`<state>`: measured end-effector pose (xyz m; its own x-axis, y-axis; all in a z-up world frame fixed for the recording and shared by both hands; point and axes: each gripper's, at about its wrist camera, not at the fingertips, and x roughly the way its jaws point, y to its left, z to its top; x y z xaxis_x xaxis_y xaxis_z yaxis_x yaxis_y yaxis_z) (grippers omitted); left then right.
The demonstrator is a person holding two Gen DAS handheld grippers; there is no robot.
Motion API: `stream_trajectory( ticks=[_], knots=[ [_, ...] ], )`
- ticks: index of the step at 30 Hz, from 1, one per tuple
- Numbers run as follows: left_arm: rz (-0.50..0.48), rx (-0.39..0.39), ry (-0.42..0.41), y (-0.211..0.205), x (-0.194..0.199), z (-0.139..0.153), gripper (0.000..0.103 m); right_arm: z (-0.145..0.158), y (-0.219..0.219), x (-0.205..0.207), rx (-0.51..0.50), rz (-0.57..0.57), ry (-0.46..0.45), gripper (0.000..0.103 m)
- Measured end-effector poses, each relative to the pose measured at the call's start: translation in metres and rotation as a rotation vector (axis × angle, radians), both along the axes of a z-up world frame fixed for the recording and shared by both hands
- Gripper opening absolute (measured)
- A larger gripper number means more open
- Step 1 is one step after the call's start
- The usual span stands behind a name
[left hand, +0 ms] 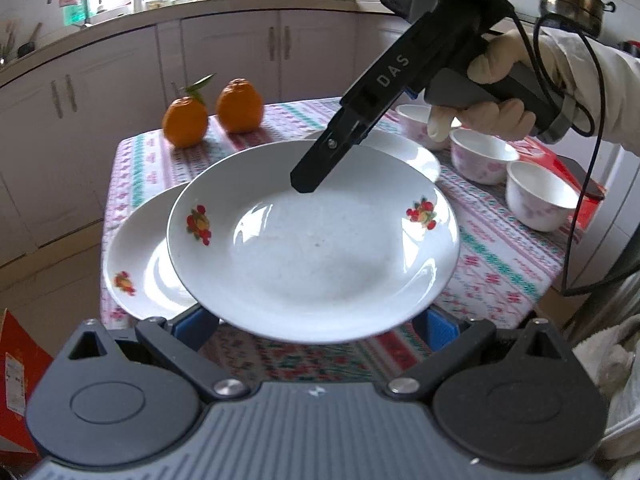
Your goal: Organize plates and bowls
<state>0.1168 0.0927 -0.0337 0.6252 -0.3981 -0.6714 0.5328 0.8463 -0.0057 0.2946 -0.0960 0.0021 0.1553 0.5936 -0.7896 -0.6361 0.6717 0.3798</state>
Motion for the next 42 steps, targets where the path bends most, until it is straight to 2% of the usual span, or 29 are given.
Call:
stream_trajectory(
  ticks=[12, 29, 42],
  knots=[
    [0.058, 0.001, 0.026, 0.026, 0.022, -0.011, 0.102, -0.02, 0.038, 0.031, -0.007, 0.031, 0.031, 0.078],
    [0.067, -0.017, 0.028, 0.041, 0.04, -0.015, 0.102, -0.026, 0.055, 0.045, -0.046, 0.03, 0.029, 0.078],
    [0.062, 0.041, 0.01, 0.044, 0.048, -0.018, 0.102, -0.025, 0.053, 0.046, -0.034, 0.022, 0.033, 0.078]
  ],
)
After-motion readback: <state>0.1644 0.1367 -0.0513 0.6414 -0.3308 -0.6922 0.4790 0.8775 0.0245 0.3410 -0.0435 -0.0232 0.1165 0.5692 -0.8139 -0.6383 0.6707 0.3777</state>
